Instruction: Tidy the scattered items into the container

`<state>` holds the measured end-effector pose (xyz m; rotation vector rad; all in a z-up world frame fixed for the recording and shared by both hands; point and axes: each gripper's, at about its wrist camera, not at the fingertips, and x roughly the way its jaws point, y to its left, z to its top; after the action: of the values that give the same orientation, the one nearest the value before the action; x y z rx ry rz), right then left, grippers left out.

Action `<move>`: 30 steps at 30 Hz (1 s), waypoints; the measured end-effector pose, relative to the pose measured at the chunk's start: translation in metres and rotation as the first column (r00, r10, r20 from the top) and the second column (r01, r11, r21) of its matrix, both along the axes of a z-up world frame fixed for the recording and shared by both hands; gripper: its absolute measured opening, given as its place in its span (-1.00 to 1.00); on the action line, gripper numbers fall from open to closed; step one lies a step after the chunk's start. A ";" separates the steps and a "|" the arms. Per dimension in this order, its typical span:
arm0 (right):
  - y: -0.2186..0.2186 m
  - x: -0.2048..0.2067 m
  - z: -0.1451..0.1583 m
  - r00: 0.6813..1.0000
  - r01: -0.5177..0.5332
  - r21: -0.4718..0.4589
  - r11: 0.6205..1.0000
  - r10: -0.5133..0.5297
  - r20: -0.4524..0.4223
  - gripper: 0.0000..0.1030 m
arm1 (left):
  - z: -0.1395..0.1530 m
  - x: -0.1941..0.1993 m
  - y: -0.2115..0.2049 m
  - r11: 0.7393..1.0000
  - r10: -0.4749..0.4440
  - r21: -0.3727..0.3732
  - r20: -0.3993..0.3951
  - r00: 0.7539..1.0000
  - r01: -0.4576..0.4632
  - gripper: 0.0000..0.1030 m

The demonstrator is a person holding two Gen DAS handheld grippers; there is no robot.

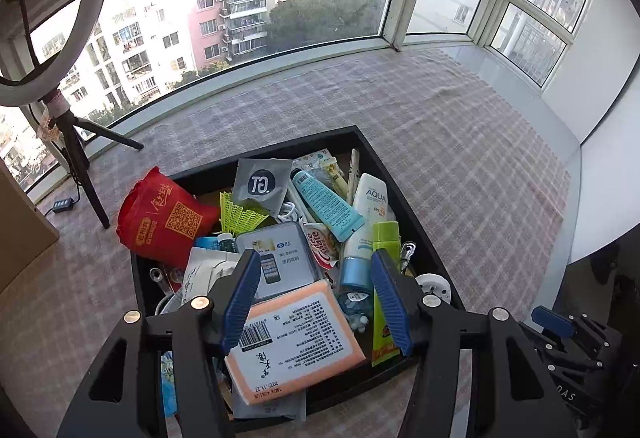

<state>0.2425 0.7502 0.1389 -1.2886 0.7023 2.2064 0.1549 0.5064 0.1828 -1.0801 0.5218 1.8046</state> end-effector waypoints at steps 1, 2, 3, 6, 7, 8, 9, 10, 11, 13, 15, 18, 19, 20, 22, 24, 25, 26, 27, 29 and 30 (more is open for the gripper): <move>-0.005 -0.007 0.002 1.000 -0.017 0.002 1.000 0.017 -0.005 -0.07 | 0.002 -0.003 -0.009 1.000 0.017 0.003 -0.005 1.000 -0.017 0.07; -0.009 -0.012 0.003 0.999 -0.033 0.003 0.999 0.034 -0.009 -0.07 | 0.004 -0.007 -0.018 0.999 0.036 0.007 -0.010 0.999 -0.036 0.08; -0.014 -0.018 0.005 0.999 -0.050 0.005 0.999 0.050 -0.014 -0.07 | 0.006 -0.011 -0.029 0.998 0.056 0.013 -0.014 0.998 -0.056 0.09; -0.032 -0.038 0.010 0.994 -0.107 0.015 0.994 0.107 -0.031 -0.07 | 0.011 -0.021 -0.061 0.993 0.115 0.026 -0.034 0.993 -0.114 0.15; -0.040 -0.045 0.012 0.991 -0.130 0.020 0.991 0.131 -0.036 -0.07 | 0.011 -0.025 -0.072 0.990 0.138 0.024 -0.043 0.990 -0.137 0.17; -0.047 -0.051 0.013 0.988 -0.151 0.025 0.988 0.152 -0.039 -0.07 | 0.012 -0.029 -0.083 0.987 0.162 0.021 -0.047 0.986 -0.161 0.17; -0.055 -0.059 0.014 0.983 -0.175 0.030 0.984 0.176 -0.042 -0.07 | 0.012 -0.033 -0.095 0.982 0.187 0.021 -0.048 0.981 -0.186 0.18; -0.064 -0.066 0.015 0.978 -0.200 0.034 0.979 0.202 -0.045 -0.07 | 0.012 -0.037 -0.108 0.977 0.212 0.021 -0.049 0.976 -0.211 0.18; -0.073 -0.073 0.015 0.973 -0.224 0.036 0.974 0.225 -0.047 -0.07 | 0.012 -0.041 -0.121 0.971 0.238 0.020 -0.053 0.970 -0.237 0.18; -0.090 -0.086 0.017 0.961 -0.269 0.036 0.962 0.271 -0.054 -0.07 | 0.013 -0.048 -0.147 0.955 0.296 0.026 -0.061 0.953 -0.295 0.20; -0.109 -0.098 0.020 0.946 -0.315 0.039 0.948 0.317 -0.063 -0.06 | 0.015 -0.053 -0.174 0.934 0.357 0.029 -0.075 0.931 -0.356 0.31; -0.140 -0.114 0.024 0.918 -0.387 0.061 0.920 0.391 -0.074 -0.05 | 0.019 -0.057 -0.214 0.897 0.441 0.038 -0.113 0.890 -0.440 0.33; -0.150 -0.119 0.026 0.908 -0.408 0.070 0.910 0.413 -0.076 -0.04 | 0.020 -0.058 -0.227 0.885 0.465 0.043 -0.118 0.877 -0.463 0.34; -0.161 -0.123 0.027 0.896 -0.432 0.079 0.898 0.438 -0.078 -0.03 | 0.020 -0.059 -0.240 0.873 0.487 0.049 -0.121 0.865 -0.485 0.37; -0.184 -0.131 0.030 0.870 -0.480 0.091 0.873 0.487 -0.083 -0.02 | 0.021 -0.060 -0.266 0.848 0.530 0.059 -0.117 0.840 -0.527 0.45; -0.207 -0.136 0.030 0.840 -0.528 0.096 0.844 0.535 -0.087 -0.01 | 0.020 -0.060 -0.288 0.819 0.573 0.069 -0.111 0.812 -0.569 0.46; -0.219 -0.139 0.030 0.825 -0.551 0.095 0.829 0.558 -0.089 0.00 | 0.019 -0.060 -0.299 0.802 0.597 0.069 -0.116 0.794 -0.593 0.46; -0.229 -0.141 0.029 0.810 -0.573 0.091 0.815 0.579 -0.091 0.00 | 0.018 -0.060 -0.309 0.788 0.616 0.066 -0.122 0.778 -0.613 0.46; -0.240 -0.142 0.029 0.795 -0.593 0.088 0.800 0.600 -0.093 0.00 | 0.016 -0.059 -0.317 0.775 0.631 0.061 -0.125 0.765 -0.629 0.46; -0.261 -0.145 0.027 0.763 -0.633 0.088 0.769 0.639 -0.095 0.00 | 0.013 -0.059 -0.334 0.751 0.659 0.053 -0.123 0.742 -0.659 0.46; -0.271 -0.147 0.027 0.748 -0.650 0.090 0.754 0.656 -0.095 0.00 | 0.012 -0.058 -0.341 0.740 0.672 0.049 -0.118 0.732 -0.671 0.46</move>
<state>0.0958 0.4791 0.1659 -1.5529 0.2269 2.8554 0.0966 0.1651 0.1944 -1.2558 0.1943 2.5237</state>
